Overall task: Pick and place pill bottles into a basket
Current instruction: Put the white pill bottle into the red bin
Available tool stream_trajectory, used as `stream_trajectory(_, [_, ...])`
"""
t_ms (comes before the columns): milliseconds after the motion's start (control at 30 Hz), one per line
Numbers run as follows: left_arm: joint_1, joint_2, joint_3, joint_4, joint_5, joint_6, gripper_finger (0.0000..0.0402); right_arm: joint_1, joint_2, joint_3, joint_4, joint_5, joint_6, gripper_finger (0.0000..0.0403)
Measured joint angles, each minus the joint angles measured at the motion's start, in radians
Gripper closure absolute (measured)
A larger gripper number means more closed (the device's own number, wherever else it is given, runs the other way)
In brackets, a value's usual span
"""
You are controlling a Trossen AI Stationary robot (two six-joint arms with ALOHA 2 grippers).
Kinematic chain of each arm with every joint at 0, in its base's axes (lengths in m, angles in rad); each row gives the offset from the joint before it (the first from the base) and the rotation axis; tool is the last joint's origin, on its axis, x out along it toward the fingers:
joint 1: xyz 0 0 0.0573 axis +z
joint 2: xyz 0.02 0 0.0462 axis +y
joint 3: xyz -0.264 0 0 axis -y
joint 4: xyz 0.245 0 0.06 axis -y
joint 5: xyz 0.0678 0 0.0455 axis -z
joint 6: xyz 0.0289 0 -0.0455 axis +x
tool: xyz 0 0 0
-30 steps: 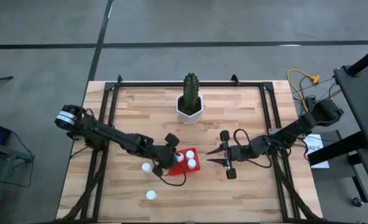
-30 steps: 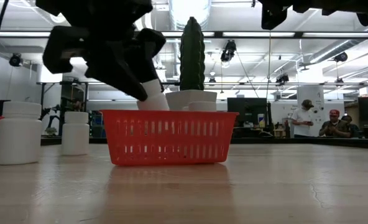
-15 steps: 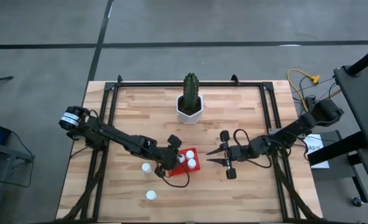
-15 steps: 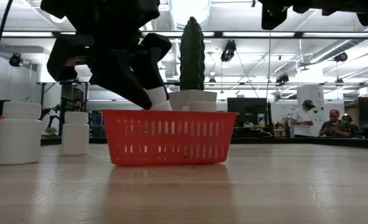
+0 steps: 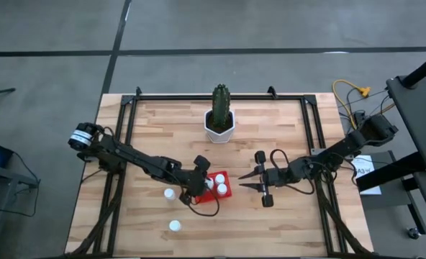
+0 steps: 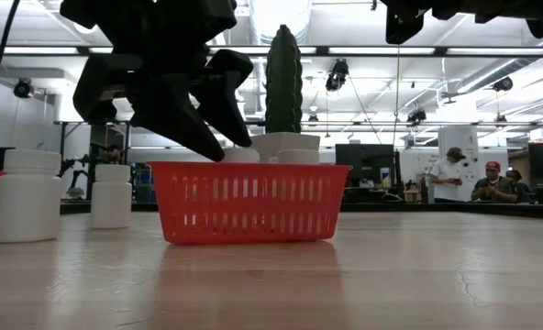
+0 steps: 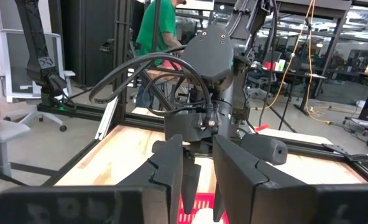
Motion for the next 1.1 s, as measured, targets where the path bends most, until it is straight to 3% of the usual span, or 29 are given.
stream_trajectory(567, [0.000,0.000,-0.001,0.008,-0.123,0.000,0.0208,0.000,0.000,0.000,-0.003,0.000,0.000,0.0324])
stream_trajectory(1100, [0.001,0.000,-0.002,0.025,-0.131,-0.001,0.0208,0.000,0.000,0.000,-0.003,0.000,0.000,0.0327])
